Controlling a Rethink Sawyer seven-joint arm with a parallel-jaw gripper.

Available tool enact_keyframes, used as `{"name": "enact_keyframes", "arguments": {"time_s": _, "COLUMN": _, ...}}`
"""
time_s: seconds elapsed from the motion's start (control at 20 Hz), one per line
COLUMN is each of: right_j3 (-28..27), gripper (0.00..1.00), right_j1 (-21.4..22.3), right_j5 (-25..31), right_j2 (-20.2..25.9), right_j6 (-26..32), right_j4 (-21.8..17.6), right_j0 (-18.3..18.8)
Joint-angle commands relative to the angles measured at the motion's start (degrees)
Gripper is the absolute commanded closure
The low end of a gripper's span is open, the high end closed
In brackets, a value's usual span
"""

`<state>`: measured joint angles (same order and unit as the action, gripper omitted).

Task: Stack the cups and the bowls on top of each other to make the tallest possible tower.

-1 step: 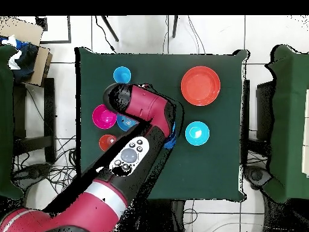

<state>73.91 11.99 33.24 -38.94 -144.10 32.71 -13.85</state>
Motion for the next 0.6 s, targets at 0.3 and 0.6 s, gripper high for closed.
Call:
{"name": "enact_keyframes", "arguments": {"time_s": 0.3, "right_j3": 1.9, "gripper": 0.00, "right_j1": -3.9, "right_j5": -10.1, "right_j2": 11.8, "right_j6": -5.7, "right_j4": -1.0, "right_j0": 2.5}}
{"name": "enact_keyframes", "arguments": {"time_s": 0.6, "right_j3": 6.1, "gripper": 0.00, "right_j1": -2.0, "right_j5": -12.0, "right_j2": 12.6, "right_j6": -5.7, "right_j4": -1.8, "right_j0": 1.7}}
